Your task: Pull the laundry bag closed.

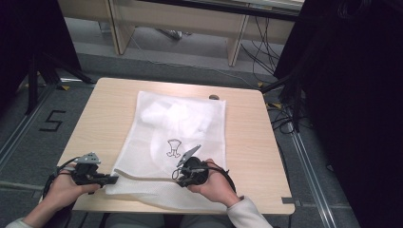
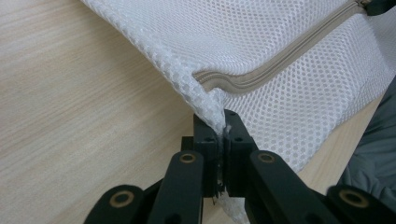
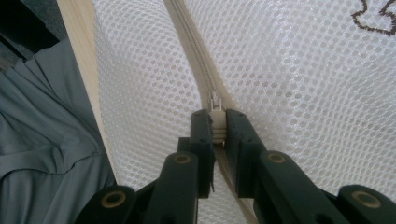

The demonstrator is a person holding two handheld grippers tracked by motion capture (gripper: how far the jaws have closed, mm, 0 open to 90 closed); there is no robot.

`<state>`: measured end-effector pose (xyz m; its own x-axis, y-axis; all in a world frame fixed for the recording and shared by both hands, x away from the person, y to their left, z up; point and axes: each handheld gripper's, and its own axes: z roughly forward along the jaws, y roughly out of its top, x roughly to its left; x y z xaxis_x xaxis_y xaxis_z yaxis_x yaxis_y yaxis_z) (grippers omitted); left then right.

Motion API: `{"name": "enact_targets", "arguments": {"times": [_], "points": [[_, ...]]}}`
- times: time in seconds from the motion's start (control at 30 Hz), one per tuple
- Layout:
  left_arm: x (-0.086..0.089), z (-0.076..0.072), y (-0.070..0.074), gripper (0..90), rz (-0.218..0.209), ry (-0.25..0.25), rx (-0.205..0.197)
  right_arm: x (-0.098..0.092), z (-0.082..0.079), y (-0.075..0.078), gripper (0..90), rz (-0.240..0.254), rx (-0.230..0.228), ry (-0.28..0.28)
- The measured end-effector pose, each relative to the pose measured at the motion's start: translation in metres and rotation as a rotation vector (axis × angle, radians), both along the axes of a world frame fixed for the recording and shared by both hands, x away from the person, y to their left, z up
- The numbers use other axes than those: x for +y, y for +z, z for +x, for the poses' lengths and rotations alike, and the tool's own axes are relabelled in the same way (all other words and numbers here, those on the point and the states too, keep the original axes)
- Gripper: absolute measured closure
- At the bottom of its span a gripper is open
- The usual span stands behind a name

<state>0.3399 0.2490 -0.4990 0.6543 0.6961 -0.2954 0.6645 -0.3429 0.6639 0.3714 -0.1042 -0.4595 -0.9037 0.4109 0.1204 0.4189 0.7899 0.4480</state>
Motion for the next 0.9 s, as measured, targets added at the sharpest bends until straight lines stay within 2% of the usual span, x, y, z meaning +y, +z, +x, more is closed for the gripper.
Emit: {"name": "enact_targets", "arguments": {"times": [0.5,0.53,0.67,0.73,0.9], "points": [[0.000,0.000,0.000,85.8,-0.002,0.001,0.000,-0.008,-0.001,-0.001,82.3,-0.001,0.008,-0.011],[-0.001,0.000,-0.001,85.8,-0.014,0.012,-0.014,-0.009,-0.002,-0.001,82.2,-0.004,0.006,-0.016],[-0.001,0.000,-0.001,85.8,-0.015,0.016,-0.016,-0.012,-0.002,-0.001,82.2,-0.003,0.007,-0.018],[0.000,0.000,0.000,85.8,0.000,0.006,-0.001,-0.014,-0.002,-0.001,82.2,0.000,0.006,-0.018],[-0.001,-0.001,-0.002,85.7,-0.020,0.022,-0.015,-0.018,-0.003,-0.001,82.3,-0.006,0.005,-0.027]]}}
